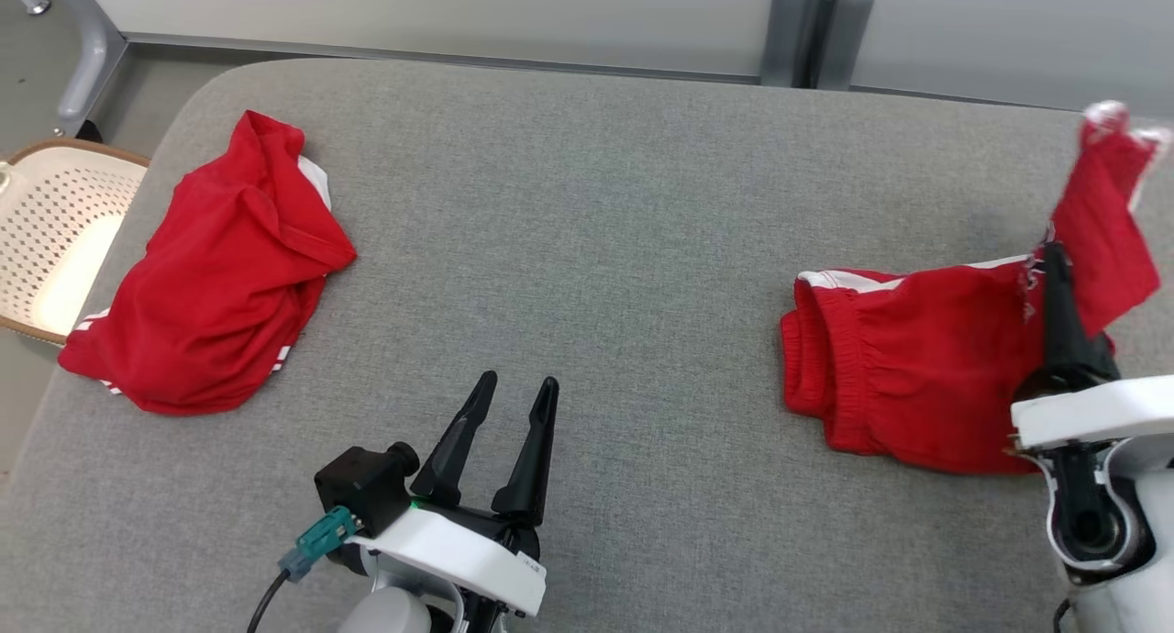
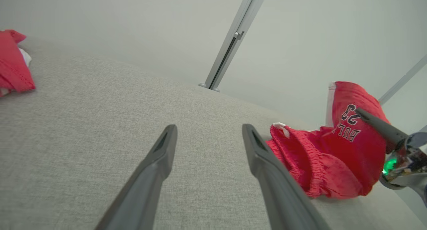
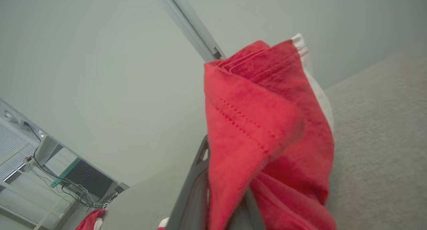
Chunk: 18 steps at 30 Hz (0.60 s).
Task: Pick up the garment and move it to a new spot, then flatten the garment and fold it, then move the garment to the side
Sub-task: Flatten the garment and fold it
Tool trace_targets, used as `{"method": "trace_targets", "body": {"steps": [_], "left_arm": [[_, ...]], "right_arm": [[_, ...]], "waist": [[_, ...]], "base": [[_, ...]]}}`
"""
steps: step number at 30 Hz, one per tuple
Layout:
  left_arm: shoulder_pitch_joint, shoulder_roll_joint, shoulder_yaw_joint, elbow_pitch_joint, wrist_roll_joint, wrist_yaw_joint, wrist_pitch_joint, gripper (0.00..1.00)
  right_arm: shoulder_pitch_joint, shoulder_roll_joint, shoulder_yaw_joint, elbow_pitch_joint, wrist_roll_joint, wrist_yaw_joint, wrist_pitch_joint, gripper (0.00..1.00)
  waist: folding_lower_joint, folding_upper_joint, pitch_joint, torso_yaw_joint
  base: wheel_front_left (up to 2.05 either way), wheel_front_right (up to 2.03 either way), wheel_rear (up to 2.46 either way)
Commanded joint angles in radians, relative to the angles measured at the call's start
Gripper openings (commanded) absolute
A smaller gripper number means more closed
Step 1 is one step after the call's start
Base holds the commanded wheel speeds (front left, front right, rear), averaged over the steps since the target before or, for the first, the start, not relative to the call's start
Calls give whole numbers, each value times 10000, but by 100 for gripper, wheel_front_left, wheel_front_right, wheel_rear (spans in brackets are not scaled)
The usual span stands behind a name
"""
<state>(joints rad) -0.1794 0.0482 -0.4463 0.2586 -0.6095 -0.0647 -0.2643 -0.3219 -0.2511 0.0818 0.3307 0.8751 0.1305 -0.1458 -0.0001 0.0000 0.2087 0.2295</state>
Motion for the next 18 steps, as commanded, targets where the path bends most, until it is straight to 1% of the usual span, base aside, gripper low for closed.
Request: {"method": "trace_targets", "body": {"steps": [1, 4, 7, 9, 12, 16, 17, 18], "left_arm": [[14, 42, 9, 8, -74, 18, -1, 100], [94, 45, 18, 25, -95, 34, -1, 100], [149, 42, 29, 30, -112, 49, -1, 100], [212, 42, 23, 27, -130, 56, -1, 100], [254, 44, -11, 18, -158, 53, -1, 100], [257, 42, -2, 17, -155, 67, -1, 100], [268, 42, -1, 22, -150, 73, -1, 100], [282, 41, 4, 32, -147, 75, -1, 100]], "right_arm": [[228, -154, 460, -368, 188, 2, 99, 0], [488, -407, 1456, -919, 442, 2, 216, 0], [685, -691, 2266, -1148, 581, 4, 210, 0], [754, -874, 2699, -1021, 568, 2, 198, 0], [712, -972, 3272, -827, 682, 4, 182, 0], [646, -1171, 4014, -519, 799, 4, 442, 0], [614, -1176, 4252, -519, 876, 4, 539, 100], [653, -1133, 4509, -586, 1181, 4, 728, 100]], "waist": [[1, 0, -77, 139], [1, 0, -167, 293], [1, 0, -230, 427], [1, 0, -254, 498], [1, 0, -259, 602], [1, 0, -267, 691], [1, 0, -268, 702], [1, 0, -272, 710]], "base": [[0, 0, 0], [0, 0, 0], [0, 0, 0], [0, 0, 0], [0, 0, 0], [0, 0, 0], [0, 0, 0], [0, 0, 0]]}}
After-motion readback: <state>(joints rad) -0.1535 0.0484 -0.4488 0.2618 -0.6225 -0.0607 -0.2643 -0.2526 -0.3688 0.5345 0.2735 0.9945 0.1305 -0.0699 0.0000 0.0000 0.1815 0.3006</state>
